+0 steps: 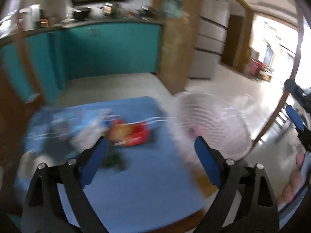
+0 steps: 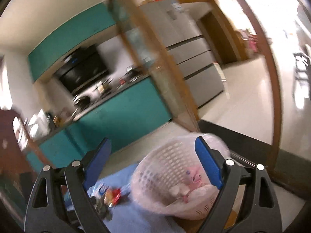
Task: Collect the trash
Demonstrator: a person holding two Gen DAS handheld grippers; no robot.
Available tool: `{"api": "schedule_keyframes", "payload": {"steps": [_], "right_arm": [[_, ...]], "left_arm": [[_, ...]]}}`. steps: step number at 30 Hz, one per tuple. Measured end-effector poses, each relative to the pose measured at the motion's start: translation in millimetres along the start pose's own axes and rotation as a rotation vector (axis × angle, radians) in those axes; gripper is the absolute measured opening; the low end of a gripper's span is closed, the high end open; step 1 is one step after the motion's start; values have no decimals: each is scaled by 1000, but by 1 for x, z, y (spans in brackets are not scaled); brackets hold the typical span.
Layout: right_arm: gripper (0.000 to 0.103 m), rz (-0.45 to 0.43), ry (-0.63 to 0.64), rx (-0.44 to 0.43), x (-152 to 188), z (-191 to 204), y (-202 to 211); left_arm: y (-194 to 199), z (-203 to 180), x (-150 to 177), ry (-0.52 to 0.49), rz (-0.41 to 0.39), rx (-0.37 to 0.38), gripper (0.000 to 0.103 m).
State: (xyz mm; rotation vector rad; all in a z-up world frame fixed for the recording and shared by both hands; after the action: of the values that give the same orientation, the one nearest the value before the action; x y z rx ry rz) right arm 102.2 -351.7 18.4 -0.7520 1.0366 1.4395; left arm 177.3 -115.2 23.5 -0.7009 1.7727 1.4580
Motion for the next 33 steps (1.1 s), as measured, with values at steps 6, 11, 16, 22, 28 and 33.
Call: {"api": "schedule_keyframes", "payload": {"steps": [6,11,16,22,28,33], "right_arm": [[86,247,301,-138,52,88,-16],[86,302,391,-184,78,121,-11],[86,304,387,-184,86,127,-10],[86,312,405,-169,94,129,-14],[86,318,408,-168,95,127,-15],[86,319,404,-167,95,126,-15]], "left_arm": [[56,89,34,106,-23,-205,95],[61,118,57,139,23,-240,95],[66,124,61,149,19,-224,95],[64,118,61,133,29,-199,95],[63,119,61,141,27,-204,95],[61,118,61,140,33,-209,95]]}}
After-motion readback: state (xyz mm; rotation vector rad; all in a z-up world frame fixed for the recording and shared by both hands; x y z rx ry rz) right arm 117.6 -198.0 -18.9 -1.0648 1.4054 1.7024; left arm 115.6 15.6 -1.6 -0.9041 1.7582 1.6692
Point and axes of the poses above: each gripper's, at about its wrist camera, not at the fingertips, and y roughly against the way its jaws point, z to its left, x to its underside, the point moved 1 cm from there along -y, roughly the way its jaws point, and after that the axes turned 1 degree about y, right-handed, at the moved point
